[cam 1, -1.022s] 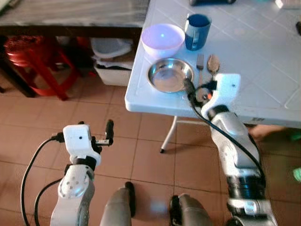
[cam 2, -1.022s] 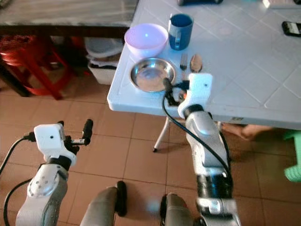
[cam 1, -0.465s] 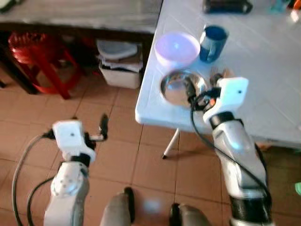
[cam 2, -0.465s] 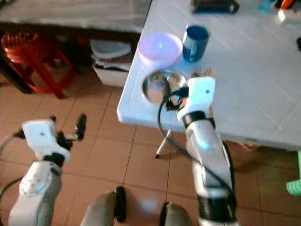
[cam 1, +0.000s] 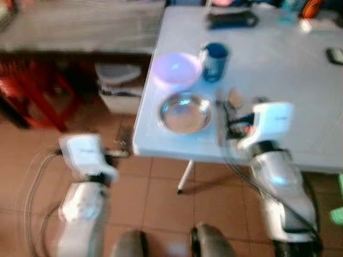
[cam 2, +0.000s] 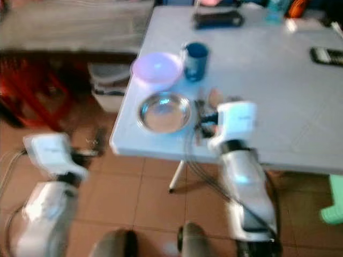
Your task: Setting the table
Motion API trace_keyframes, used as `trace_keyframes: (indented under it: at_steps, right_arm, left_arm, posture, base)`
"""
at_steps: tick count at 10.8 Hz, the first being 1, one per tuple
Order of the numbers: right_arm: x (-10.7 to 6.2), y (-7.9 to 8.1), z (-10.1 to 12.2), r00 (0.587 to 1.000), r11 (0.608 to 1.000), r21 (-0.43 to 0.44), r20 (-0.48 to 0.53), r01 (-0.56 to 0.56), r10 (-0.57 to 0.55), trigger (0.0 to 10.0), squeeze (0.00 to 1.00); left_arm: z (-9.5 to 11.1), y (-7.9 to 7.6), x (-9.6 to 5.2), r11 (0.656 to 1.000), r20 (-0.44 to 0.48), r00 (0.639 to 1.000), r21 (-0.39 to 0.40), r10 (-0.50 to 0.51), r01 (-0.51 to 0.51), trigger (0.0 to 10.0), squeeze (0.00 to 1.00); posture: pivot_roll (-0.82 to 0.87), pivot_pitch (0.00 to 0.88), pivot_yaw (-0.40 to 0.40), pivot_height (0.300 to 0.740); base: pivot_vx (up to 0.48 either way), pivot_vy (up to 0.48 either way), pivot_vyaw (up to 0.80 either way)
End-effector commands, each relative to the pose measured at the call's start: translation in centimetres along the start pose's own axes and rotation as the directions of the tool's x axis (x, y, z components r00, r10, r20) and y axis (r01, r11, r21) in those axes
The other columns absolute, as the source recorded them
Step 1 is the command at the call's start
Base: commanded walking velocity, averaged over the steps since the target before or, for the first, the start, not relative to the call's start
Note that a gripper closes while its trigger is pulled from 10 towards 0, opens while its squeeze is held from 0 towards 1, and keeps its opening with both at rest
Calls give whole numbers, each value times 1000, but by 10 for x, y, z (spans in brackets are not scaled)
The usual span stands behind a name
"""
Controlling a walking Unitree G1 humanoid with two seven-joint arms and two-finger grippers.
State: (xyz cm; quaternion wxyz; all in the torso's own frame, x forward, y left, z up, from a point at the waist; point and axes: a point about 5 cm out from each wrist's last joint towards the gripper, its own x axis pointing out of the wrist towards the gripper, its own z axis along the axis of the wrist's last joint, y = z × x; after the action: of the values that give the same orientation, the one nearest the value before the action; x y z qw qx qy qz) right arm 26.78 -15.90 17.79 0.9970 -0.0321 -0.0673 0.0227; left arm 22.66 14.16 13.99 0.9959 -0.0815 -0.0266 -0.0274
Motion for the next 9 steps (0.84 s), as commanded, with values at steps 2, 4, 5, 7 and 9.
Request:
trace_keyframes:
  at_steps: [2,4,5,7,9]
  right_arm:
    - [3,5,-3,999,998,56,-29,19,-17,10000,0]
    - [9,0,-7,999,997,72,-43,26,-23,10000,0]
    - [16,-3,-12,997,992,119,-75,36,-27,10000,0]
    - [22,-5,-14,996,990,134,-88,31,-19,10000,0]
    - [26,-5,-16,994,985,167,-108,42,-24,10000,0]
  left_arm:
    - [3,8,-2,999,9,1000,27,21,-21,10000,0]
    - [10,10,-2,994,84,995,85,56,-63,10000,0]
    - [5,10,8,994,88,992,46,91,-96,10000,0]
    - [-1,5,14,996,87,993,26,81,-83,10000,0]
    - [-6,-1,13,998,76,996,43,37,-40,10000,0]
  posture:
    - [-2,155,27,740]
    - [6,164,28,740]
    - [7,168,24,740]
    - [7,175,24,740]
    - [13,186,34,740]
  base:
    - [0,0,0]
    - [0,0,0]
    - [0,0,0]
    - [0,0,0]
    - [0,0,0]
